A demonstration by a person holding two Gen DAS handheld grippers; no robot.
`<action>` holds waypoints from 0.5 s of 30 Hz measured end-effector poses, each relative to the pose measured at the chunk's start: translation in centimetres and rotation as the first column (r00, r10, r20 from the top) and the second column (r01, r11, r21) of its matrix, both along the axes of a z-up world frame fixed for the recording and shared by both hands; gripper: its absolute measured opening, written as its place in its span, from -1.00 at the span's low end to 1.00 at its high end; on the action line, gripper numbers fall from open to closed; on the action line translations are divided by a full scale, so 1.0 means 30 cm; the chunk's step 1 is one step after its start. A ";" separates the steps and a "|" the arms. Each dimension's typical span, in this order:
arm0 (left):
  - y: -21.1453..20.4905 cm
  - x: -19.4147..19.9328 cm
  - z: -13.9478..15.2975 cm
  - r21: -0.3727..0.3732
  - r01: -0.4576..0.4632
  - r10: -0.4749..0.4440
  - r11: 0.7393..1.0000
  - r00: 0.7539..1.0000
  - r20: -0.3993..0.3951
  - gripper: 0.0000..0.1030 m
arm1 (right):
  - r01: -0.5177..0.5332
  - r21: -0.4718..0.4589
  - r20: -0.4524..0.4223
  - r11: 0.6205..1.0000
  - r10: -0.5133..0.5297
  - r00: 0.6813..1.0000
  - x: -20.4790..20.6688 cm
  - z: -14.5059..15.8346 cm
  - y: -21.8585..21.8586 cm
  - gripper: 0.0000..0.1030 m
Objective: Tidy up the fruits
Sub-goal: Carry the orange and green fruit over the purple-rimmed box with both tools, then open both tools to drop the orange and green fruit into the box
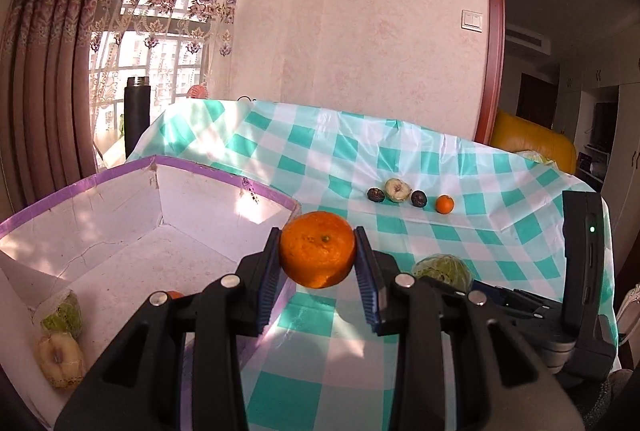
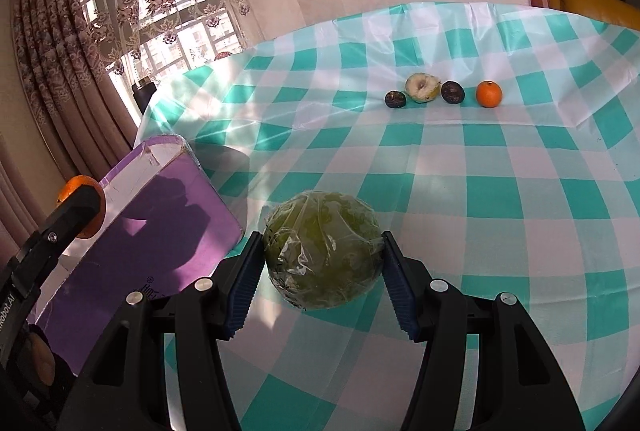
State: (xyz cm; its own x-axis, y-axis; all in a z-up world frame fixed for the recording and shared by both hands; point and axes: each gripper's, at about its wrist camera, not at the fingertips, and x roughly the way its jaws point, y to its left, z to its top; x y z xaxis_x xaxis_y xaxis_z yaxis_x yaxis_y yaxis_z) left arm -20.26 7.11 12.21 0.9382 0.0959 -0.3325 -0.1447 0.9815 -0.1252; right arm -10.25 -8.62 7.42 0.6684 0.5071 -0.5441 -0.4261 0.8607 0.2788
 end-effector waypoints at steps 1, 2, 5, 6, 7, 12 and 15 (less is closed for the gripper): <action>0.025 -0.018 0.018 -0.006 -0.020 0.020 1.000 1.000 0.007 -0.31 | -0.017 -0.001 0.007 1.000 0.017 1.000 -0.007 0.013 0.023 0.11; 0.046 -0.037 0.034 -0.009 -0.043 0.043 0.999 0.999 0.015 -0.31 | -0.036 -0.004 0.014 0.999 0.036 0.999 -0.015 0.026 0.048 0.11; 0.120 -0.094 0.079 -0.017 -0.126 0.126 0.992 0.992 0.026 -0.31 | -0.090 -0.010 0.047 0.996 0.090 0.995 -0.040 0.073 0.127 0.11; 0.147 -0.104 0.089 -0.026 -0.150 0.151 0.988 0.988 0.023 -0.31 | -0.111 -0.007 0.058 0.994 0.111 0.992 -0.049 0.090 0.153 0.11; 0.174 -0.114 0.096 -0.037 -0.173 0.174 0.984 0.985 0.016 -0.31 | -0.131 -0.005 0.067 0.991 0.131 0.989 -0.056 0.106 0.181 0.11; 0.307 -0.139 0.092 -0.081 -0.261 0.255 0.962 0.964 -0.079 -0.31 | -0.228 -0.036 0.119 0.973 0.231 0.966 -0.094 0.170 0.324 0.11; 0.368 -0.144 0.075 -0.086 -0.313 0.301 0.946 0.944 -0.134 -0.31 | -0.274 -0.055 0.147 0.960 0.279 0.949 -0.114 0.196 0.402 0.11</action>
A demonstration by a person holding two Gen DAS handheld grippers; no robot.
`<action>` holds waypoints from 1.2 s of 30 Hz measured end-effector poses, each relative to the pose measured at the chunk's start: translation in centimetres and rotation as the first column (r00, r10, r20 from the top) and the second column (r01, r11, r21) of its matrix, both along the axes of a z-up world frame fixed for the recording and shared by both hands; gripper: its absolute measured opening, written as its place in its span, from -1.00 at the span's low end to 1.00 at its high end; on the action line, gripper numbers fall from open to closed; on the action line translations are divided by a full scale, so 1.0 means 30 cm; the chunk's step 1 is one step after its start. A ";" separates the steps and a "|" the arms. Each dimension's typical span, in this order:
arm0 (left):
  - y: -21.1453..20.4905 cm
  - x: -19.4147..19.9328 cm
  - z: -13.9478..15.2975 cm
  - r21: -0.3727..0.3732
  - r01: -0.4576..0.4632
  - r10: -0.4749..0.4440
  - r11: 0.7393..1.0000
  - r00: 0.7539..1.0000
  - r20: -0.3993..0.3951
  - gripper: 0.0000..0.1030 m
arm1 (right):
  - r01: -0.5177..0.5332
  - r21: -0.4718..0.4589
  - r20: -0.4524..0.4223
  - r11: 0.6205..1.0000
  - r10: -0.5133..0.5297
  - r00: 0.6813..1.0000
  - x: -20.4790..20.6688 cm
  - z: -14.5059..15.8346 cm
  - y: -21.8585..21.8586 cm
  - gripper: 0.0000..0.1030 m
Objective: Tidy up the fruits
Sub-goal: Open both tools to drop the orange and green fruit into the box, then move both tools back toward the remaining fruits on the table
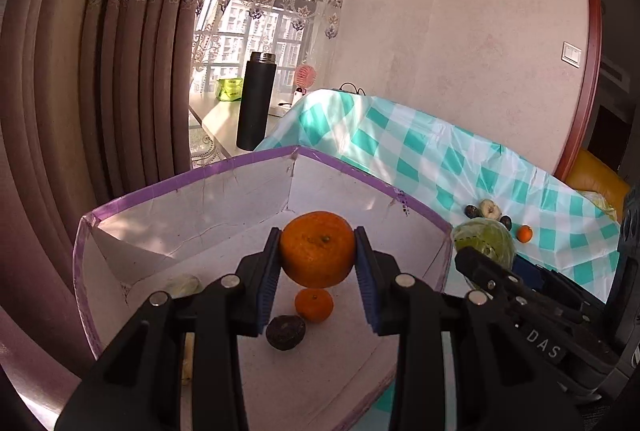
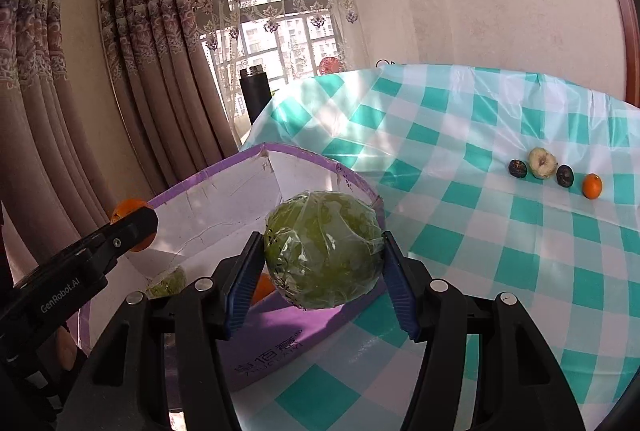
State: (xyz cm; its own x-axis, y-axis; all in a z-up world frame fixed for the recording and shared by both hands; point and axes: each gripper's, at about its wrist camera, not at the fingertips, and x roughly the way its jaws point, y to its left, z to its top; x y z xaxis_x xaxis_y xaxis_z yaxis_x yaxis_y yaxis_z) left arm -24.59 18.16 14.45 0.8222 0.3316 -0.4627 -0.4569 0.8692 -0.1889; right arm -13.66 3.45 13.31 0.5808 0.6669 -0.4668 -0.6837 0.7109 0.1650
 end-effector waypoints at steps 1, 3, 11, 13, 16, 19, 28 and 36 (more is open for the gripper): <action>0.019 -0.001 -0.006 -0.006 -0.020 0.020 1.000 1.000 -0.018 -0.31 | -0.014 -0.008 0.009 1.000 0.014 1.000 -0.004 0.005 0.027 0.11; 0.055 0.008 -0.014 -0.058 -0.007 0.004 0.998 0.998 -0.064 -0.31 | -0.039 -0.039 0.017 0.998 0.040 0.999 -0.008 0.008 0.084 0.11; 0.142 0.030 -0.037 -0.009 -0.093 0.087 0.996 0.953 -0.291 -0.30 | -0.124 -0.310 0.024 0.943 0.138 0.990 -0.021 -0.039 0.327 0.11; 0.177 0.036 -0.061 -0.001 -0.113 0.106 0.994 0.933 -0.344 -0.29 | -0.142 -0.404 0.010 0.904 0.160 0.987 -0.026 -0.072 0.385 0.11; 0.215 0.047 -0.100 0.001 -0.115 0.105 0.993 0.906 -0.411 -0.29 | -0.180 -0.514 -0.033 0.838 0.191 0.981 -0.027 -0.131 0.446 0.11; 0.234 0.052 -0.123 -0.009 -0.105 0.090 0.994 0.891 -0.446 -0.29 | -0.190 -0.601 -0.070 0.776 0.185 0.980 -0.025 -0.198 0.490 0.11; 0.250 0.053 -0.159 -0.037 -0.100 0.069 0.994 0.868 -0.492 0.21 | -0.190 -0.623 -0.094 0.759 0.168 0.981 -0.023 -0.224 0.491 0.13; 0.251 0.048 -0.140 -0.055 -0.106 0.069 0.993 0.885 -0.460 0.78 | -0.171 -0.605 -0.065 0.778 0.166 0.984 -0.027 -0.211 0.480 0.48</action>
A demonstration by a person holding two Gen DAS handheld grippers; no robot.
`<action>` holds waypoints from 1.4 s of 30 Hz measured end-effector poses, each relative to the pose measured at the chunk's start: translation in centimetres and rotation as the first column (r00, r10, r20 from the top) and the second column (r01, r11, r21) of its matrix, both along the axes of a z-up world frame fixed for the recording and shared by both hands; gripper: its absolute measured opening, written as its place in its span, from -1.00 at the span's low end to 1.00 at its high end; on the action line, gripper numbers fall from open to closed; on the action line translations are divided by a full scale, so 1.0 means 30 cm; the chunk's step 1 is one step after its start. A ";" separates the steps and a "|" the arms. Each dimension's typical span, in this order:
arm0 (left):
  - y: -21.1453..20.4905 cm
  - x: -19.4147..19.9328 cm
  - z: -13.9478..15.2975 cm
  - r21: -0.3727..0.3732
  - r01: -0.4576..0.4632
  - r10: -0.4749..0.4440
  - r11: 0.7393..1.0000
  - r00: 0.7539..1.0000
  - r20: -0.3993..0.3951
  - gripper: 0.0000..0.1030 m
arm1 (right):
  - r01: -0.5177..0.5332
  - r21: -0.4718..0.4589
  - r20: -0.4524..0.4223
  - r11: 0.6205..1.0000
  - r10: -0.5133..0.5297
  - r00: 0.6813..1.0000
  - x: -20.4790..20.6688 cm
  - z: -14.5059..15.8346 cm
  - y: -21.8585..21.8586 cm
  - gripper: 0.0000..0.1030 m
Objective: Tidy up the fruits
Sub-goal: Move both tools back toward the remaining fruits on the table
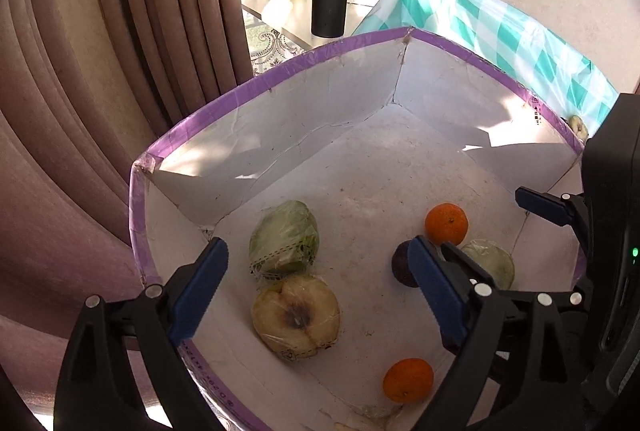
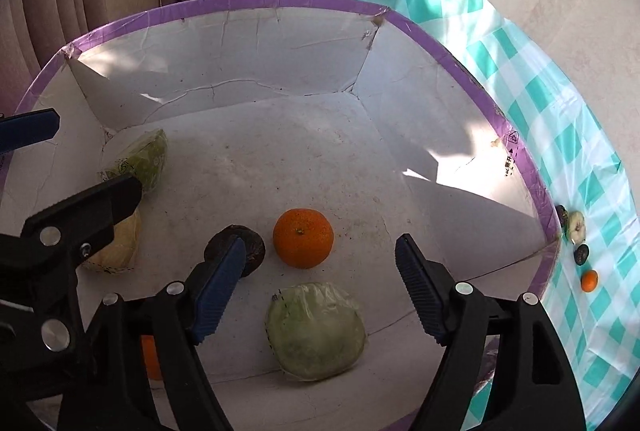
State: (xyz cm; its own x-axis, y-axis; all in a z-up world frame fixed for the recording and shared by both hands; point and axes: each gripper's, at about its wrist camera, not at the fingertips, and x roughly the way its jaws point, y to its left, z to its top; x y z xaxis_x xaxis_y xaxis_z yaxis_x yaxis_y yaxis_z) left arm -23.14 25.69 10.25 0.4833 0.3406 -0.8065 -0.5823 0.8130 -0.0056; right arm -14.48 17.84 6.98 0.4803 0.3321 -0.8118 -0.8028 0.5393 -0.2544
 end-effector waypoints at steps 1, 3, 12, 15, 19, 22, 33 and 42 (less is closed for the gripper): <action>-0.002 0.002 -0.001 0.008 -0.002 0.002 1.000 1.000 -0.006 0.80 | 0.000 0.005 0.003 1.000 0.000 1.000 -0.002 0.001 -0.001 0.49; -0.003 0.003 -0.001 0.013 0.000 0.000 1.000 1.000 -0.008 0.80 | 0.000 0.018 0.006 1.000 0.000 1.000 -0.003 0.005 -0.003 0.50; -0.004 0.003 0.006 0.036 -0.005 0.005 0.999 1.000 -0.003 0.91 | 0.001 0.113 0.031 0.994 -0.005 1.000 -0.012 0.025 -0.016 0.53; -0.015 -0.003 0.027 0.079 -0.017 0.016 0.997 1.000 0.013 0.92 | -0.002 0.169 0.047 0.986 -0.006 0.999 -0.016 0.037 -0.035 0.57; -0.066 -0.031 0.111 0.201 -0.071 0.047 0.977 0.991 0.122 0.92 | 0.006 0.288 0.088 0.958 -0.033 0.996 -0.023 0.083 -0.087 0.66; -0.150 -0.054 0.195 0.362 -0.126 0.042 0.924 0.972 0.232 0.93 | 0.024 0.414 0.098 0.910 -0.071 0.993 -0.004 0.149 -0.172 0.70; -0.582 0.015 0.344 0.496 0.129 -0.381 0.858 0.809 0.448 0.96 | 0.367 0.587 0.000 0.722 -0.452 0.892 0.249 0.166 -0.672 0.71; -0.945 0.380 0.121 0.351 0.551 -0.642 0.757 0.726 0.244 0.96 | 0.702 0.472 -0.128 0.534 -0.746 0.653 0.506 -0.029 -1.113 0.71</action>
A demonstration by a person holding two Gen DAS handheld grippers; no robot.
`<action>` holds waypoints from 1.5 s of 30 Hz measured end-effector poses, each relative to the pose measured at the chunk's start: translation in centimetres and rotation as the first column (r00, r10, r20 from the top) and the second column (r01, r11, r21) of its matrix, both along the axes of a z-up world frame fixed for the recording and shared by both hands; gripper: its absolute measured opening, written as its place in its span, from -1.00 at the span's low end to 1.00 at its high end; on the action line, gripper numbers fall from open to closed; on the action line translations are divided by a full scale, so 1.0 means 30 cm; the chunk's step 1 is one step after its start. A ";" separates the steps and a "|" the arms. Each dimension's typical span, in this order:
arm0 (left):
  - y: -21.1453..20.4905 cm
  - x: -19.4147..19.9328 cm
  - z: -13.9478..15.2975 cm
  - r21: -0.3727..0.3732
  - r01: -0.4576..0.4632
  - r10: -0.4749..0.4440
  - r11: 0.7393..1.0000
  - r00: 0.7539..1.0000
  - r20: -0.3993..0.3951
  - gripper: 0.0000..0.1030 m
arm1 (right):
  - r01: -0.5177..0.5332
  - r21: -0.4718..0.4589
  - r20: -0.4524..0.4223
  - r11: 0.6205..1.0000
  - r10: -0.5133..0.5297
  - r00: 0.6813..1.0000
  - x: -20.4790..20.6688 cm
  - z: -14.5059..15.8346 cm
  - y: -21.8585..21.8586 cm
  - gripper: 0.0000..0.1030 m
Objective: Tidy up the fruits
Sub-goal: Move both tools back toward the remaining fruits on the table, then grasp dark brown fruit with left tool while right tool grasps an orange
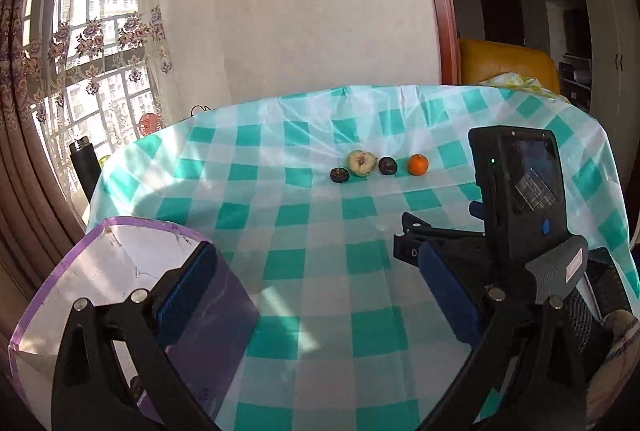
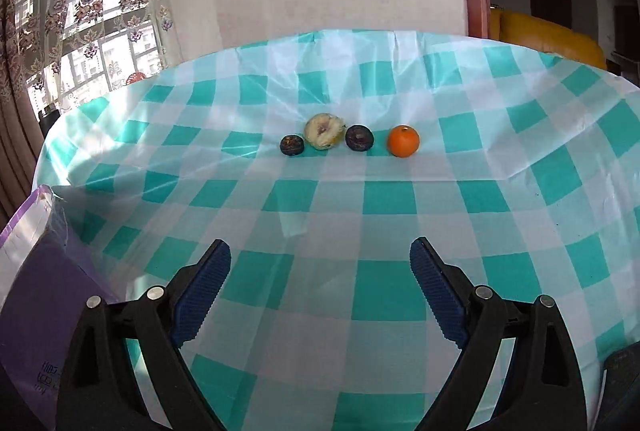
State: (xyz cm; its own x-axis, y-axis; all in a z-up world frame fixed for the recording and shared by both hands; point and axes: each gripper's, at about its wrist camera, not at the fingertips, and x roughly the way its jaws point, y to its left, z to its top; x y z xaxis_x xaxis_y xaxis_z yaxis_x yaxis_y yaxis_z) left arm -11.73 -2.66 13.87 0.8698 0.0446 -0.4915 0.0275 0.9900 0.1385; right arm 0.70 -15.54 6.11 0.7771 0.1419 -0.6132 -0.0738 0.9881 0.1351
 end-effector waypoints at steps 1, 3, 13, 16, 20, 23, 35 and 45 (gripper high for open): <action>-0.025 0.058 -0.047 -0.009 0.018 -0.019 1.000 0.999 -0.046 0.96 | 0.025 0.001 -0.046 1.000 -0.025 0.999 0.034 -0.024 -0.035 0.71; -0.061 0.166 -0.134 -0.037 0.030 -0.035 0.999 0.990 -0.133 0.96 | 0.070 -0.013 -0.108 0.997 -0.071 0.992 0.081 -0.065 -0.097 0.71; 0.005 0.580 -0.367 -0.171 -0.099 0.048 0.980 0.958 -0.281 0.96 | 0.105 0.046 -0.109 0.993 -0.099 0.989 0.252 -0.090 -0.185 0.71; 0.048 0.662 -0.380 -0.236 -0.136 0.060 0.962 0.951 -0.302 0.96 | 0.089 0.062 -0.096 0.994 -0.082 0.992 0.319 -0.085 -0.181 0.69; 0.097 0.762 -0.382 -0.329 -0.171 0.063 0.929 0.947 -0.315 0.96 | 0.047 0.090 -0.106 0.995 -0.037 0.994 0.432 -0.084 -0.177 0.60; 0.127 0.830 -0.388 -0.395 -0.182 0.049 0.900 0.945 -0.324 0.96 | 0.033 0.114 -0.127 0.993 -0.018 0.992 0.512 -0.089 -0.184 0.49; 0.095 1.075 -0.381 -0.313 -0.177 0.077 0.933 0.948 -0.308 0.96 | 0.060 -0.004 -0.188 0.998 -0.059 0.980 0.745 -0.103 -0.107 0.19; 0.070 1.208 -0.390 -0.172 -0.224 0.155 0.959 0.927 -0.342 0.93 | 0.080 -0.063 -0.191 0.995 -0.091 0.977 0.760 -0.102 -0.053 -0.14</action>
State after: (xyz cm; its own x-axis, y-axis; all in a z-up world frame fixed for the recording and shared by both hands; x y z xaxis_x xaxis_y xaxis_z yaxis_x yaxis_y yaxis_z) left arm 24.51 -0.54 2.16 0.6481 0.0616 -0.7591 -0.1550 0.9865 -0.0522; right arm 23.51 -17.13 3.05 0.6509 0.0423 -0.7580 0.0332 0.9959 0.0840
